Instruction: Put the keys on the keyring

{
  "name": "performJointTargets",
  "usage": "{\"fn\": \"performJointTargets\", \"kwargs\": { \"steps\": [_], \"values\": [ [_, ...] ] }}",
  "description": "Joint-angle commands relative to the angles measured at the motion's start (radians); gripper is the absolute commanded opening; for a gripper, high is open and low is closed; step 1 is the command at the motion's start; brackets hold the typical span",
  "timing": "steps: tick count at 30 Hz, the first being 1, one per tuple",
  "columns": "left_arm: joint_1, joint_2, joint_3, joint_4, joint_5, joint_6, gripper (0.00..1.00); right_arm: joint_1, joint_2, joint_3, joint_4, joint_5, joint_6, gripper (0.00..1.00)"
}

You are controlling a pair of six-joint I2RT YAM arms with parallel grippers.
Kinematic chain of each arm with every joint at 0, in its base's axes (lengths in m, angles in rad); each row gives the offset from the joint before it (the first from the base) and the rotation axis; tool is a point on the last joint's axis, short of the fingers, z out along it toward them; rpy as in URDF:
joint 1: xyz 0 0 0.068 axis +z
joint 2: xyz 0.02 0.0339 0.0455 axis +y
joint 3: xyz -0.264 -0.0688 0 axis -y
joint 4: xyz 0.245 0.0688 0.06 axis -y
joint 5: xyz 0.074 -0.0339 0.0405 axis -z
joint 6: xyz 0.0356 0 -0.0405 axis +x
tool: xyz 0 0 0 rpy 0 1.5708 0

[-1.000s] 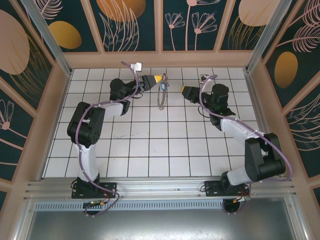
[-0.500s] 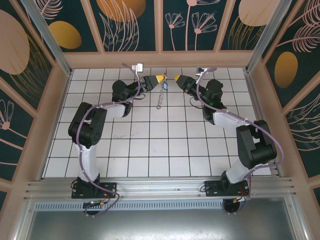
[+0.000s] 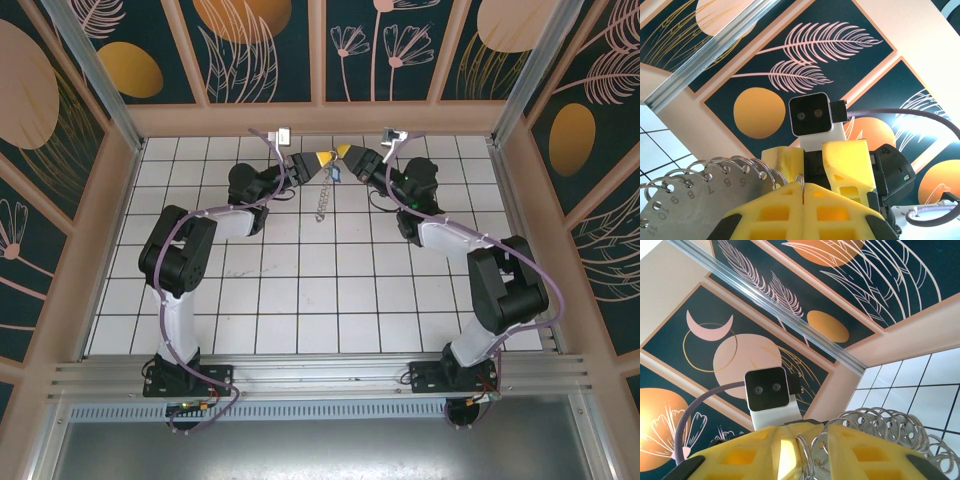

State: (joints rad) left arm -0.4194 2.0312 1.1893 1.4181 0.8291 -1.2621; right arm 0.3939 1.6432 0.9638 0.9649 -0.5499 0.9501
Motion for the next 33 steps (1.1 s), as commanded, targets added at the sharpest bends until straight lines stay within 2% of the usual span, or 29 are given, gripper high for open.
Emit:
{"fn": "performJointTargets", "kwargs": {
  "steps": [1, 13, 33],
  "values": [
    [-0.007, -0.018, 0.015, 0.084, -0.008, -0.007, 0.00, 0.011, 0.016, 0.040, 0.063, -0.018, 0.007, 0.30],
    [-0.012, -0.013, 0.028, 0.076, -0.003, -0.004, 0.00, 0.020, 0.031, 0.049, 0.060, -0.036, 0.003, 0.24],
    [-0.012, -0.009, 0.039, 0.071, -0.007, -0.001, 0.00, 0.019, 0.037, 0.008, 0.093, -0.036, 0.022, 0.21]
  ]
}}
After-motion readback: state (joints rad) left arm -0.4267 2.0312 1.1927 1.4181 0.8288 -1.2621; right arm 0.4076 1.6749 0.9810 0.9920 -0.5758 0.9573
